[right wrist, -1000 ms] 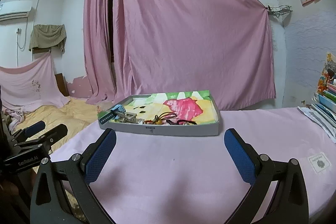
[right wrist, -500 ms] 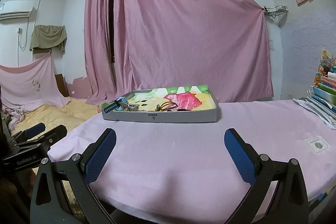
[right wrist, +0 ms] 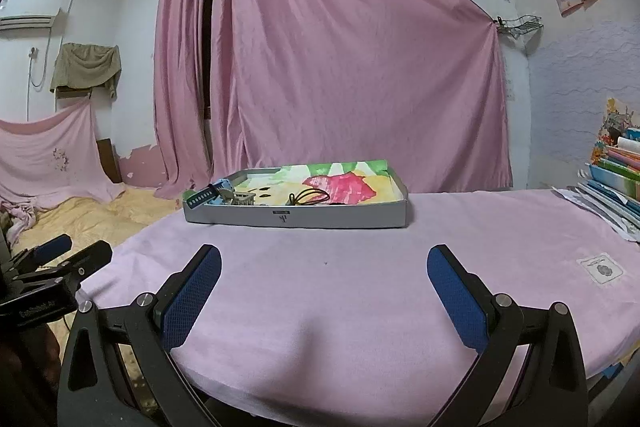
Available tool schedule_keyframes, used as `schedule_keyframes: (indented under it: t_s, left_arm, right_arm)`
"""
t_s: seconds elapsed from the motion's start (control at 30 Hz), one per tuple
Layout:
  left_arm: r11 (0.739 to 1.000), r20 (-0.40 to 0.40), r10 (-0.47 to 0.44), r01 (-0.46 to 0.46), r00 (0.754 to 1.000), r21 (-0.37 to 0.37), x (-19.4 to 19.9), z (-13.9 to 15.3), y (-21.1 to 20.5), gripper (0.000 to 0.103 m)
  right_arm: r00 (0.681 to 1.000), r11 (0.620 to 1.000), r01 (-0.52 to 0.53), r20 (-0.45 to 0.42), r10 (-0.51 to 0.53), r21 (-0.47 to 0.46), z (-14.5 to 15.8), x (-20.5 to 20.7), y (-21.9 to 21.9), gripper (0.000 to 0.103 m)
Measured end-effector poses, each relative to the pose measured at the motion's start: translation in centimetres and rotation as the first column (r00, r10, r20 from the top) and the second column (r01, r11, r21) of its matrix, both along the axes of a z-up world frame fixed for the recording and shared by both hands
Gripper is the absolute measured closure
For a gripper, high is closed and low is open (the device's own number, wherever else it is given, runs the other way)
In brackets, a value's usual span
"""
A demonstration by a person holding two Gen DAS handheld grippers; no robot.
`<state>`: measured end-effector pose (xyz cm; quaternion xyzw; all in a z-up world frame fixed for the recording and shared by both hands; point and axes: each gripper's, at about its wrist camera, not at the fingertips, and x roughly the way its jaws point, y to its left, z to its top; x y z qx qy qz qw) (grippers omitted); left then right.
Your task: Organize jewelry
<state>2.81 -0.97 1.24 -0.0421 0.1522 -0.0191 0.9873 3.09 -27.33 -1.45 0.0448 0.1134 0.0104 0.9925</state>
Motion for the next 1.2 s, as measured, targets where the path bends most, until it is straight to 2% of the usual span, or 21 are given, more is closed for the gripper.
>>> schedule_keyframes:
  t_s: [1.2]
  left_arm:
    - [1.0,-0.007,0.006,-0.006,1.0,0.006,0.54,-0.64,0.34,0.001]
  right_arm:
    - [1.0,1.0,-0.004,-0.022,0.004,-0.007,-0.12,0.44,0.39,0.002]
